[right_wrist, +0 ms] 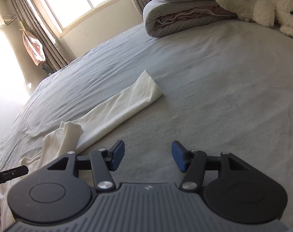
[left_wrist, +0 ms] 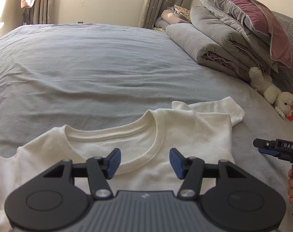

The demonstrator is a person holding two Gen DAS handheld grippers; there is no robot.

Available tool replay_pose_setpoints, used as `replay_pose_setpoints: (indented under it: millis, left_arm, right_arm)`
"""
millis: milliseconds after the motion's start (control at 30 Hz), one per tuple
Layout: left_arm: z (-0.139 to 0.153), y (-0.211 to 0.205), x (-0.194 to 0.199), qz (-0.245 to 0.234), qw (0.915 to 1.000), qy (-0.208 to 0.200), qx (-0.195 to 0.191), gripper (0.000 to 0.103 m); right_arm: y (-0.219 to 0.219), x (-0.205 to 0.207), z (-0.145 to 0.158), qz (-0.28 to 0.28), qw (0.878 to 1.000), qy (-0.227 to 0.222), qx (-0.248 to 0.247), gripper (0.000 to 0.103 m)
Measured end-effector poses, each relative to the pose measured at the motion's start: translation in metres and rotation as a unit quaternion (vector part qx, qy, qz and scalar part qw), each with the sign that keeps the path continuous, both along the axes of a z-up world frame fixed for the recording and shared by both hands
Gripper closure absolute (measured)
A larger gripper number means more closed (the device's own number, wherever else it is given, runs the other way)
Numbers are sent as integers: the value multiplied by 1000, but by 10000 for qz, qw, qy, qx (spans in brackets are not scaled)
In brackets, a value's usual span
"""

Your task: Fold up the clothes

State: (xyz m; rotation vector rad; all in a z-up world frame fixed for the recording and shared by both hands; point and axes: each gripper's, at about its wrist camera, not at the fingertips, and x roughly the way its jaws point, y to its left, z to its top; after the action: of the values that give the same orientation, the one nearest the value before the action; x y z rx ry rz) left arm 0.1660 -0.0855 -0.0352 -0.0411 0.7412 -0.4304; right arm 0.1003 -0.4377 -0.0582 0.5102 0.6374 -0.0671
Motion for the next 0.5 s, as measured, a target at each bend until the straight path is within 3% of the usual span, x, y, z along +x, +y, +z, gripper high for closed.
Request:
replay_pose_setpoints:
  millis: [133, 233, 333, 400, 433, 500]
  left_arm:
    - [-10, -24, 30, -104, 9993, -201, 296, 47]
    - [-16, -32, 46, -117, 9991, -260, 311, 47]
    - [-19, -36, 57, -147, 9992, -264, 262, 47]
    - [-21, -38, 63, -186, 9993, -237, 230, 49]
    - [-21, -38, 65, -227, 9994, -194, 188, 51]
    - [-20, -36, 68, -344, 9994, -71, 76, 67]
  right_arm:
    - [-14, 28, -5, -144, 9995, -241, 130, 45]
    - [-21, 47, -6, -264, 9990, -316, 146, 46]
    - [-22, 63, -9, -438, 9983, -378, 31, 65]
    - [-23, 68, -10, -528, 9979, -371, -36, 92]
    - [-25, 69, -11, -556, 9977, -373, -34, 95]
    - [-28, 63, -6, -559, 9973, -464, -133, 96]
